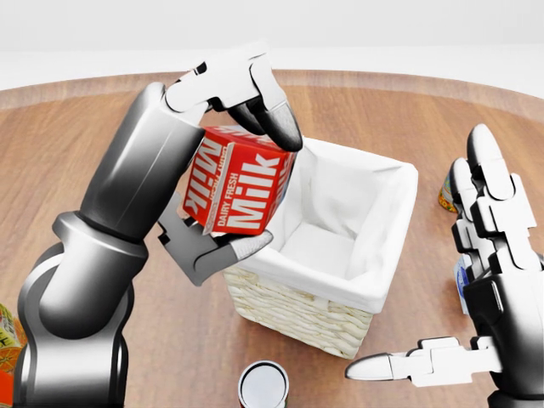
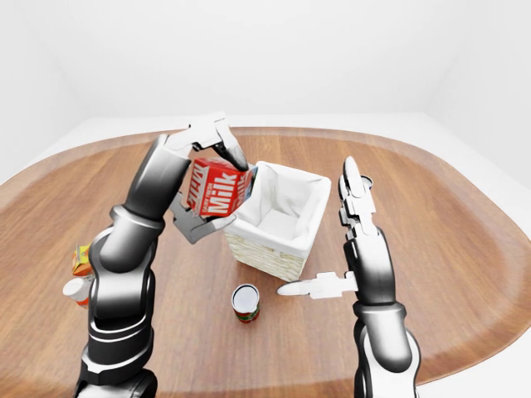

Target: Pick the milk and place it in the basket.

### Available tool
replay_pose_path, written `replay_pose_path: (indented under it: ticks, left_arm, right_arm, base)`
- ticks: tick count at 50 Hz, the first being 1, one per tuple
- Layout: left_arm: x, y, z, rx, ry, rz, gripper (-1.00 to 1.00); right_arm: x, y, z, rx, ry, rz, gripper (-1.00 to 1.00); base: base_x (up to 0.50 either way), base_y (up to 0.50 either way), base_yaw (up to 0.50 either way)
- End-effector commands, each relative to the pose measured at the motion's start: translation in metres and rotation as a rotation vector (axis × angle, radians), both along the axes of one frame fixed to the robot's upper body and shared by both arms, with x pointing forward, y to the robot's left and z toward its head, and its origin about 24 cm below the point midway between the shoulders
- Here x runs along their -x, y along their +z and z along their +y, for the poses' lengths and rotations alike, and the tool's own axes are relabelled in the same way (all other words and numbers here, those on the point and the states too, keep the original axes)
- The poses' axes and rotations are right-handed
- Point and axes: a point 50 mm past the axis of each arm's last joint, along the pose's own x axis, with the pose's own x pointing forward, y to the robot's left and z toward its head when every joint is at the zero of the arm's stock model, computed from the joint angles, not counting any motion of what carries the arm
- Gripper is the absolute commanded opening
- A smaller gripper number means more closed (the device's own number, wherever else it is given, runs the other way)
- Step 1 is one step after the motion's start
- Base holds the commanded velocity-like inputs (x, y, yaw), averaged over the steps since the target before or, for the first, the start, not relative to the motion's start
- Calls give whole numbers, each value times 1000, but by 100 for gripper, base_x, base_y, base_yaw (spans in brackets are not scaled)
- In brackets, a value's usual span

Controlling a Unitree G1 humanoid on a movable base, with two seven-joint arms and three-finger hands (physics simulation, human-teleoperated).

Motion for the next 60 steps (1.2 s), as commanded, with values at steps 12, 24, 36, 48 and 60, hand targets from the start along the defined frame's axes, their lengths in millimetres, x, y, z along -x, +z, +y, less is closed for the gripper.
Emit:
replay_pose_path:
  ticks: [12, 24, 36, 48, 60]
  left_arm:
    - [-34, 15, -25, 52, -45, 38, -100]
    - [-61, 11, -31, 78, -24, 117, -100]
    - [-77, 2, -34, 106, -5, 188, -100]
    - [-89, -5, -41, 103, 14, 242, -100]
    - [-104, -36, -51, 67, 68, 366, -100]
  right_arm:
    - [1, 1, -1, -2, 1, -4, 100]
    - [1, 3, -1, -2, 2, -13, 100]
    - [2, 5, -2, -3, 0, -24, 100]
    - [2, 4, -2, -2, 0, -21, 100]
    - [2, 4, -3, -5, -3, -19, 100]
  base:
    - [0, 0, 0]
    - [0, 0, 0]
    - [0, 0, 0]
    - [0, 0, 0]
    - [0, 0, 0]
